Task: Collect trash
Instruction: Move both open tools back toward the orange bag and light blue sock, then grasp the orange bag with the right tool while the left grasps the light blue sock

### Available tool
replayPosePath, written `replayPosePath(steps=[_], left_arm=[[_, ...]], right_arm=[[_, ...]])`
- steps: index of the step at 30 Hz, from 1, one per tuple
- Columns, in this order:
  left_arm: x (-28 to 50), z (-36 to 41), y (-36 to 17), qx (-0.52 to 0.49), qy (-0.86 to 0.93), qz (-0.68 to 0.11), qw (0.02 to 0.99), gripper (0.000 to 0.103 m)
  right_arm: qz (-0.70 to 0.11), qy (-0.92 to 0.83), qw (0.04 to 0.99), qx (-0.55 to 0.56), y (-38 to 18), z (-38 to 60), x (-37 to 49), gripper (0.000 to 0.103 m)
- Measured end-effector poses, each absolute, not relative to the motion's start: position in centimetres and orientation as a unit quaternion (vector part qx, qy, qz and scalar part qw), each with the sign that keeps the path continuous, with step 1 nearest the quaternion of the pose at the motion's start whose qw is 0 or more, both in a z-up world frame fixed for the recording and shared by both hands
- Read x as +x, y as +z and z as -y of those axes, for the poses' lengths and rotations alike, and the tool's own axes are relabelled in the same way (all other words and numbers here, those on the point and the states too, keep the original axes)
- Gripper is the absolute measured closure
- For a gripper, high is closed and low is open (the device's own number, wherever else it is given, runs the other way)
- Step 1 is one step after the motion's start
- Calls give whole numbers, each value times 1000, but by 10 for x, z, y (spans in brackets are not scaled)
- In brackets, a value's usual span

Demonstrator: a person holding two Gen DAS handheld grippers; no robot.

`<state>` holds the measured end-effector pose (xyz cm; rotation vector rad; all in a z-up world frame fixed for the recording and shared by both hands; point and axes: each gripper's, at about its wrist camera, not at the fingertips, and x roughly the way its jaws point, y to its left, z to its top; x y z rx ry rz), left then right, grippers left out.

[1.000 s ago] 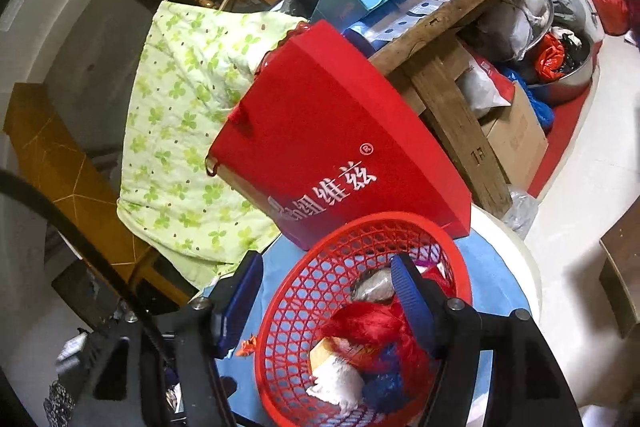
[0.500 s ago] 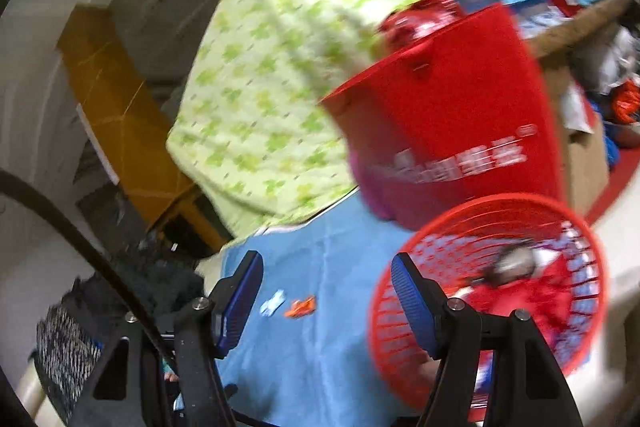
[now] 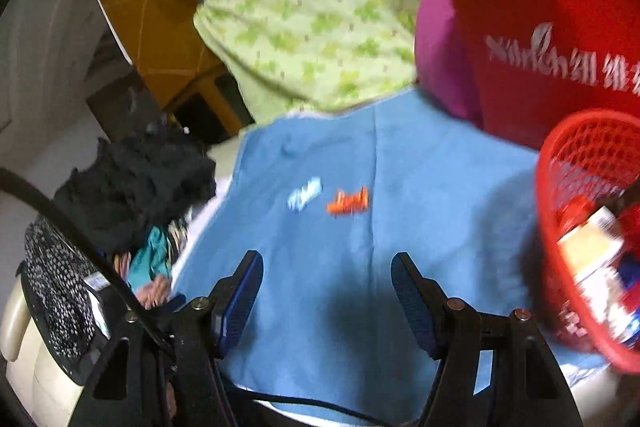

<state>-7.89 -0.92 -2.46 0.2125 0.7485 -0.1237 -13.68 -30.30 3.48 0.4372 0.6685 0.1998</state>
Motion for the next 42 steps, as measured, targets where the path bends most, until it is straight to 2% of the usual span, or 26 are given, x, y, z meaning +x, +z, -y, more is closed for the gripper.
replayPosePath(steps=[11,26,31,35,39,42], left_arm=[[-66,-8,-35,94,-50,-373,922,29],[16,-33,-50,95,-66,-388,914,29],[80,-19,-47,93,-102,-381,914,29],[126,7,-48,88,-139,-375,912,29],[174,39,-57,79,-197,-391,896,29],[196,57,-71,86,-213,-410,882,29]], right_arm=[[-369,118,893,227,14,288,-84,32],[-444,105,811,365,-55,292,71,35],[-470,70,784,400,-91,299,123,44],[-485,61,768,413,-112,299,152,59],[-476,70,786,388,-109,296,163,72],[-474,82,795,371,-107,296,162,73]])
